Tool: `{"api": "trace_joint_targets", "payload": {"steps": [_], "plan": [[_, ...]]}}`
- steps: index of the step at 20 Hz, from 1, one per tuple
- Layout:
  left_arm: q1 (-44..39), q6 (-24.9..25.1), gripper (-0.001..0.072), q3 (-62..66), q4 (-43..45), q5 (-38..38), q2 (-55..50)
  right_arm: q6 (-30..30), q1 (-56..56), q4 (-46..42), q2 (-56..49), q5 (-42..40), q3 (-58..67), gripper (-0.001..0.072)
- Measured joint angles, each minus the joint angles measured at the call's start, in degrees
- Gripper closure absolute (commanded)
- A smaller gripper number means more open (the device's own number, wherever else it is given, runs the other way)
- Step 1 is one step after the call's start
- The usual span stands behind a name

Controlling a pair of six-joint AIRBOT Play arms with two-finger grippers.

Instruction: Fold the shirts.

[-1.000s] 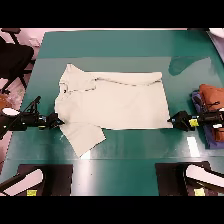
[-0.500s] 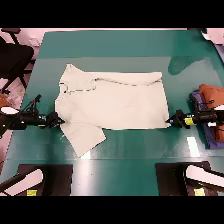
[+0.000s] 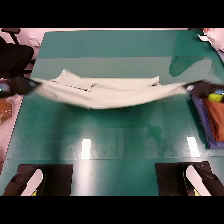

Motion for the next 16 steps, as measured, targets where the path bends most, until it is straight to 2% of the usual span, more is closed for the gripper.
{"api": "trace_joint_targets", "payload": {"steps": [6, 10, 13, 16], "plan": [[0.00, -0.59, 0.0683, 24.48, 3.87, 3.85, 8.70, 0.96, -7.15, 0.72, 13.57, -4.57, 18.08, 0.0696], [-0.02, -0.13, 0.0683, 39.10, 6.86, 6.88, 10.14, -1.55, -9.92, 1.18, 18.01, -7.56, 27.87, 0.0696], [0.00, 0.39, 0.0683, 44.24, 7.91, 8.02, 10.29, -2.56, -10.58, 0.98, 17.64, -8.50, 32.89, 0.0696], [0.00, 0.66, 0.0683, 43.36, 8.15, 7.54, 10.25, -3.04, -10.73, 0.87, 15.45, -7.85, 33.79, 0.0696]]}}
